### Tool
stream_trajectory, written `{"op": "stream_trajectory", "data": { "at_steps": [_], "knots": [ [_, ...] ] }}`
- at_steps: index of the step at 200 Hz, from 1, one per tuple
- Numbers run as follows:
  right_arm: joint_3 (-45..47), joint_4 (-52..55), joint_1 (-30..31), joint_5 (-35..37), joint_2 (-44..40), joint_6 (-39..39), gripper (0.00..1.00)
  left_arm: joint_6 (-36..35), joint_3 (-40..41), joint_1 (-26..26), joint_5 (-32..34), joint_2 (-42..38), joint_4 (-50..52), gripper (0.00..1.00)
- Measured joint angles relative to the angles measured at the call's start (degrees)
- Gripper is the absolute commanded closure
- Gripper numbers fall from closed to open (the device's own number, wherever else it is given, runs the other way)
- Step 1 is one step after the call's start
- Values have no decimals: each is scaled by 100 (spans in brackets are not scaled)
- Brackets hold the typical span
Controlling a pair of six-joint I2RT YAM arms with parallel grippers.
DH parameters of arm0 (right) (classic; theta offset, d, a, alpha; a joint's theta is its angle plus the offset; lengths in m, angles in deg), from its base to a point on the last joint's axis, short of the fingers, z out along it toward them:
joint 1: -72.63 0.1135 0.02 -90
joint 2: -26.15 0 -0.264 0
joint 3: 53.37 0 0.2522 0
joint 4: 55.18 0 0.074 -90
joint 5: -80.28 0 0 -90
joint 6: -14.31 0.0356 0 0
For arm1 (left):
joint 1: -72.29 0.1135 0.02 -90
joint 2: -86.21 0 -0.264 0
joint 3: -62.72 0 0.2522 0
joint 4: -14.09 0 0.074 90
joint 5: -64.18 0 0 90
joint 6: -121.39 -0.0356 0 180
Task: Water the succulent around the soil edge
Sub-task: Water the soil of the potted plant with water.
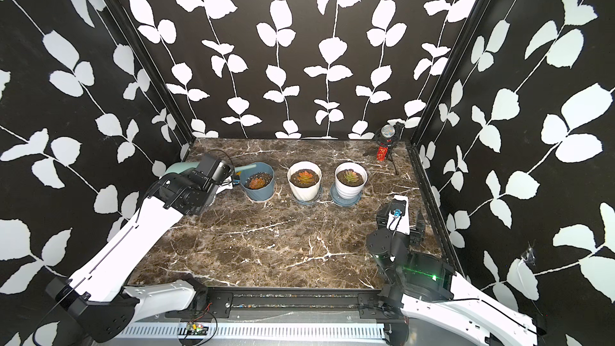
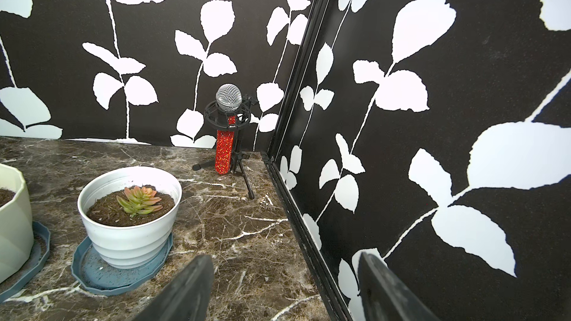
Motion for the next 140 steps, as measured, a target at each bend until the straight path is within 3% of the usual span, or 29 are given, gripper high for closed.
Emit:
{"op": "stream_trajectory", "data": {
  "at_steps": [60, 85, 114, 125, 140],
  "knots": [
    [0, 2, -7, 11, -11, -42, 24, 398, -175, -337, -726, -468, -267, 100],
    [0, -4, -7, 11, -22, -46, 24, 942, -365, -986, -1342, -1102, -448, 100],
    [-2, -59, -7, 11, -22, -55, 24, 2173, -289, -1685, -2253, -1738, -1305, 100],
    [0, -122, -7, 11, -22, -85, 24, 2597, -149, -2048, -2297, -1836, -1757, 100],
    [-2, -208, -7, 11, -24, -146, 24, 2870, 146, -2929, -1786, -1676, -2575, 100]
  ]
}}
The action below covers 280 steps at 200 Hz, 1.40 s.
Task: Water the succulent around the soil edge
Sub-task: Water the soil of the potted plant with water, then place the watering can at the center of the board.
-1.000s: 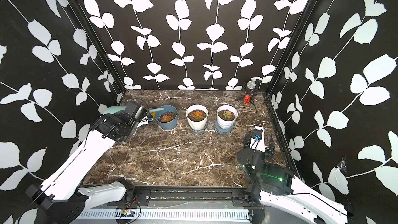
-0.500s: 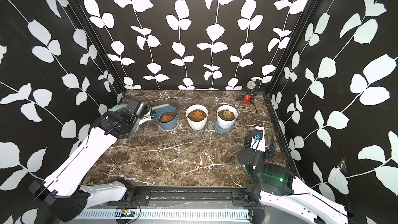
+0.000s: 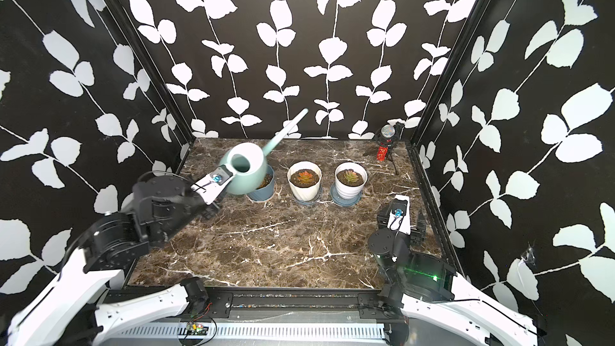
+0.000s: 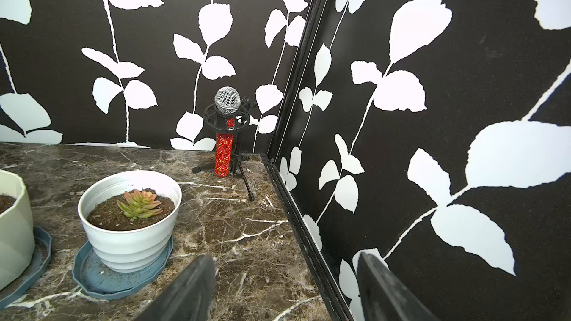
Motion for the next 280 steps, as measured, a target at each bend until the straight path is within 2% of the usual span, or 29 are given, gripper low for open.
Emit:
{"op": "stream_trajectory", "data": {
  "at_steps": [11, 23, 40, 56, 74, 91, 105, 123, 147, 187, 232, 280],
  "knots": [
    [0, -42, 0, -2, -4, -59, 24, 15, 280, -693, 592, 339, -804, 100],
    [0, -50, 0, -2, -35, -81, 24, 13, 551, -1213, 1150, 885, -1744, 100],
    [0, -57, 0, 2, -127, -85, 24, 70, 946, -1665, 1794, 1801, -3040, 100],
    [0, -50, 0, 17, -256, -81, 24, 299, 1191, -1932, 2380, 2531, -3665, 100],
    [-2, 15, 0, 33, -407, -46, 25, 839, 1246, -2142, 2992, 3040, -3827, 100],
    [-4, 146, 0, 55, -542, 17, 25, 1572, 1233, -2317, 3473, 3187, -3757, 100],
    [-11, 269, 0, 66, -643, 96, 26, 2404, 1152, -2435, 3858, 3222, -3440, 100],
    [-11, 393, 0, 70, -743, 177, 26, 3821, 1001, -2540, 4223, 3270, -2658, 100],
    [-11, 476, 0, 63, -785, 249, 26, 5414, 1093, -2625, 4385, 3381, -1939, 100],
    [-11, 555, 0, 35, -719, 442, 26, 7066, 1362, -2667, 4236, 4013, -1471, 100],
    [-11, 708, 0, 7, -640, 721, 26, 7768, 1709, -2699, 3716, 4382, -1720, 100],
    [-7, 734, 0, -9, -590, 852, 26, 8081, 1781, -2717, 3418, 4524, -1996, 100]
  ]
}}
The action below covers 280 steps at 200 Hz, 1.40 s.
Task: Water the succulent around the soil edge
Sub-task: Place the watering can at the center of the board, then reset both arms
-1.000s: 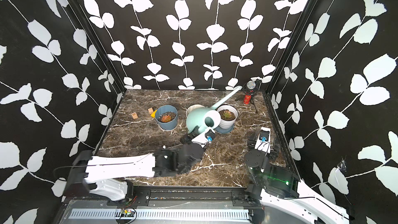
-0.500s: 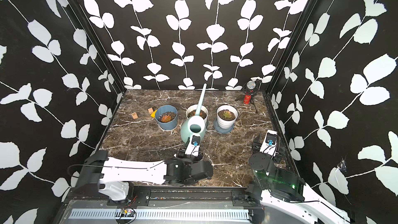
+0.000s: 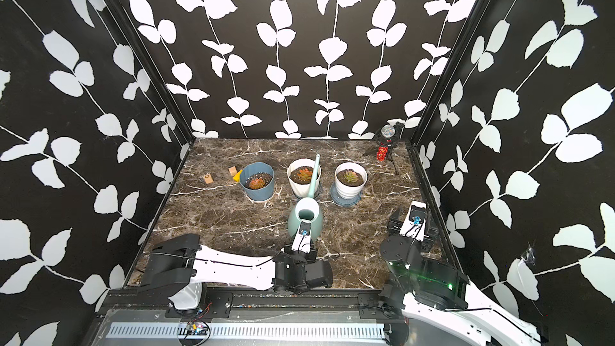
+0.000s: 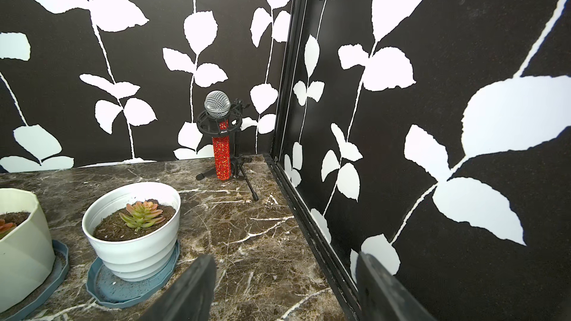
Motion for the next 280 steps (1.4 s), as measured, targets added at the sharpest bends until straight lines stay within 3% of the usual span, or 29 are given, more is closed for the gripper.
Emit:
{"op": "stream_trajectory", "data": {
  "at_steps": [24, 64, 84, 107, 115, 152, 179, 203, 219, 256, 280],
  "knots": [
    [0, -2, 0, 0, 81, 7, 25, 55, 15, 4, -116, 46, -157, 99],
    [0, -20, 0, -2, 125, 2, 25, 28, 20, 15, -214, 122, -304, 45],
    [4, -208, 0, -9, 144, -164, 25, -59, 4, 15, -197, 120, -273, 27],
    [15, -776, -4, -87, 350, -693, 23, -385, -26, 15, -74, 42, -157, 13],
    [20, -1034, -7, -151, 498, -931, 21, -577, -26, 13, -11, -52, -120, 2],
    [107, -2739, -267, -841, 1652, -2319, 13, -2087, -105, 31, 483, -870, -411, 1],
    [103, -3421, -1657, -2026, 2592, -2490, 13, -3377, -118, 354, 734, -1539, -1005, 1],
    [105, -3845, -3150, -2970, 3237, -2363, 12, -4444, 251, 1270, 833, -2256, -1698, 1],
    [105, -4186, -3781, -3314, 3654, -2345, 10, -4922, 549, 2031, 835, -2726, -1902, 1],
    [372, -5235, -4601, -3707, 4660, -2306, 7, -5525, 1191, 3877, 730, -3451, -2203, 1],
    [903, -5965, -4935, -3952, 5112, -2227, 6, -6072, 1705, 4684, 514, -3512, -2638, 1]
  ]
}}
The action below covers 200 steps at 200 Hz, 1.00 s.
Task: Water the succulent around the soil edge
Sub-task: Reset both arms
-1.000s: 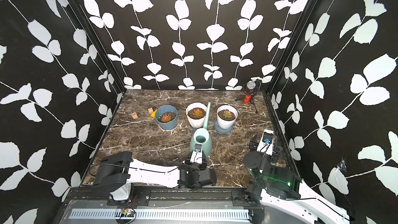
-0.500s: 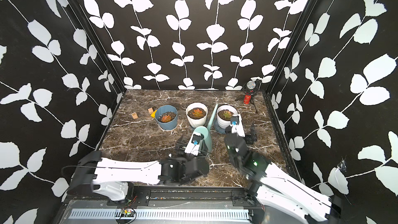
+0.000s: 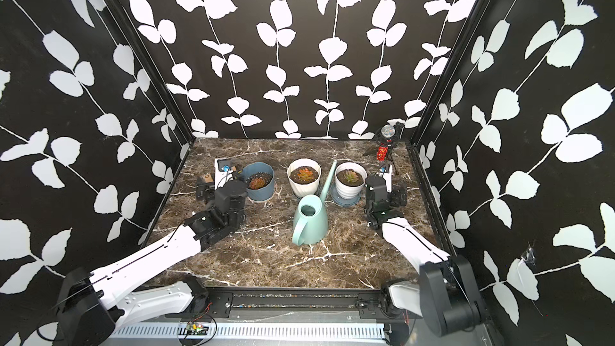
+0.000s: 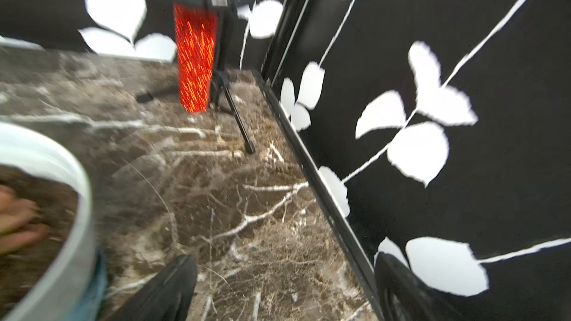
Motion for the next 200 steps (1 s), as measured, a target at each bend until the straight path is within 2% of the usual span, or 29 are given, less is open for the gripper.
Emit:
{"op": "stream_trajectory", "data": {
  "at_steps": [33, 60, 96, 118, 143, 175, 200],
  "knots": [
    [326, -769, -275, -308, 568, -81, 5, -555, 684, 800, -535, 92, -529, 1],
    [544, -1757, -476, -691, 1075, -81, 4, -817, 1340, 1432, -1172, 92, -1331, 1],
    [643, -2164, -651, -1355, 1335, -105, 1, -962, 2114, 2221, -2004, 424, -2430, 1],
    [1034, -3071, -710, -1825, 1429, -212, 1, -1005, 2179, 2319, -2367, 1169, -3130, 1],
    [1165, -3167, -713, -2100, 1493, -280, 1, -1241, 2144, 2323, -2761, 2026, -3703, 3],
    [1165, -3351, -726, -2310, 1488, -317, 1, -1622, 1729, 2356, -3106, 2470, -3768, 6],
    [1165, -3370, -737, -2411, 1488, -321, 1, -1832, 1711, 2354, -3473, 2430, -3862, 6]
  ]
}}
